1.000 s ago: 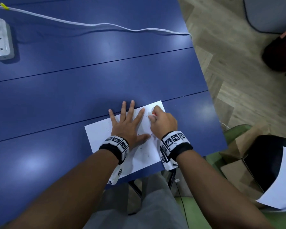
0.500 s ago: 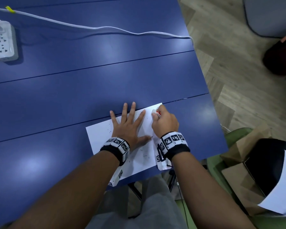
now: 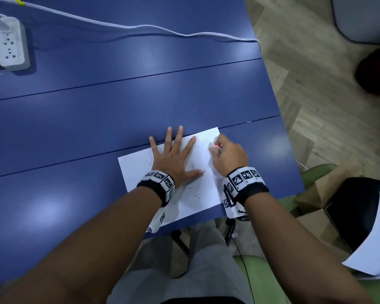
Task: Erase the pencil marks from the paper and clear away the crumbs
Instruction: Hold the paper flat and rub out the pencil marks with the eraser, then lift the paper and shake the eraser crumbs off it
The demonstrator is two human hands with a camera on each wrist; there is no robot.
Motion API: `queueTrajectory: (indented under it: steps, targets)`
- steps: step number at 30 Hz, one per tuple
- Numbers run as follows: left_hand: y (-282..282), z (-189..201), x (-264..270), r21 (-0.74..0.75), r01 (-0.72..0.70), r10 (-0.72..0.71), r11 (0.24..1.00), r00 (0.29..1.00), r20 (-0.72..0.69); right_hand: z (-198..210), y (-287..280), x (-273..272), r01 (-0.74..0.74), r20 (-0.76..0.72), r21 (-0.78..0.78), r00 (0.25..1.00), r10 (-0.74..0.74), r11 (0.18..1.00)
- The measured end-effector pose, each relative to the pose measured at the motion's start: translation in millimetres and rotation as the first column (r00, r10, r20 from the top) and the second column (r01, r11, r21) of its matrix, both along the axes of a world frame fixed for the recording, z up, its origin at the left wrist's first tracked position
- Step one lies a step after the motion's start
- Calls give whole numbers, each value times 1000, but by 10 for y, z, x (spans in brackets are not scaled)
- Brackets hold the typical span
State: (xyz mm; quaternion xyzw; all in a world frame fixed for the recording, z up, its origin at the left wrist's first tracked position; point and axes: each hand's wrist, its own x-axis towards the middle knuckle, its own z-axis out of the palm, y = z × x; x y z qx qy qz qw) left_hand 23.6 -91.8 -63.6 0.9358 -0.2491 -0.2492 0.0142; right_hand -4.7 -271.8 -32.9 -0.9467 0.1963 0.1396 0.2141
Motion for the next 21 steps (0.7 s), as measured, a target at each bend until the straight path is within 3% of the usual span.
queueTrajectory:
  steps: [2,6,12,17,21]
  targets:
    - [5,-12,2,-1,1,-1,1000,1000,-4,7,4,-74,-1,6,13,1000,1,1000]
    - [9,-25,4,-15,-3,3,1000,1000,2,8,47,-309,-155,-18,10,988,155,988]
    - [13,-28,1,-8,-1,1,1000,1000,14,-7,-90,-321,27,27,3,999,-27,1000]
    - [141,51,-31,-27,27,-27,999,1000,8,-11,-140,-294,18,16,12,1000,-18,1000]
    - [595,79,-204,-47,-179,179,983,984,9,-35,-186,-263,58,-3,24,998,-58,998]
